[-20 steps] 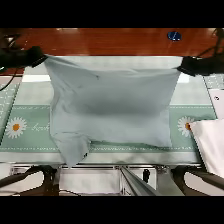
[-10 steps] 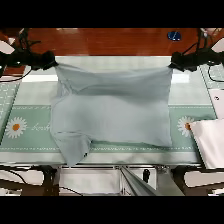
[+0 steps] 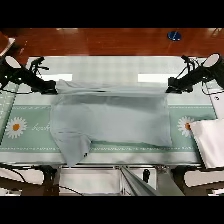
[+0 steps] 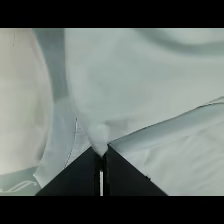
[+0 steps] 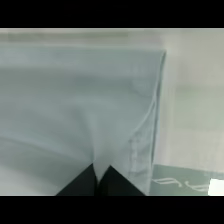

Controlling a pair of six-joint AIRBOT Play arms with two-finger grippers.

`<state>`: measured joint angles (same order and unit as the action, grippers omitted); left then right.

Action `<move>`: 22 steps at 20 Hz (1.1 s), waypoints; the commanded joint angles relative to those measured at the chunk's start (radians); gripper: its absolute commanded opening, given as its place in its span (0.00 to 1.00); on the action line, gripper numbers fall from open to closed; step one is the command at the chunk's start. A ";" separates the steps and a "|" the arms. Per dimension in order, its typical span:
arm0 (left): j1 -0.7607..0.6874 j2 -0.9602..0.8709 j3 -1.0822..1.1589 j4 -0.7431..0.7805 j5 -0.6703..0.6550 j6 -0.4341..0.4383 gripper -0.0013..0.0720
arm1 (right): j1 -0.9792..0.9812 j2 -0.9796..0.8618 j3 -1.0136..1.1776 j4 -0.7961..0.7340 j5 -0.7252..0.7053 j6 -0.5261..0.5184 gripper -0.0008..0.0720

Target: Fold the shirts.

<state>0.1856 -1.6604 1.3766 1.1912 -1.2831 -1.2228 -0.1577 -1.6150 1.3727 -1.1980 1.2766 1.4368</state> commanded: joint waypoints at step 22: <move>0.214 0.361 -0.429 -0.030 -0.032 -0.043 0.71 | -0.231 0.430 -0.379 -0.079 -0.055 0.014 0.57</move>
<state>0.2939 -1.4387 1.1427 1.1839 -1.3582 -1.3186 -0.3027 -1.3632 1.1553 -1.3098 1.3201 1.4883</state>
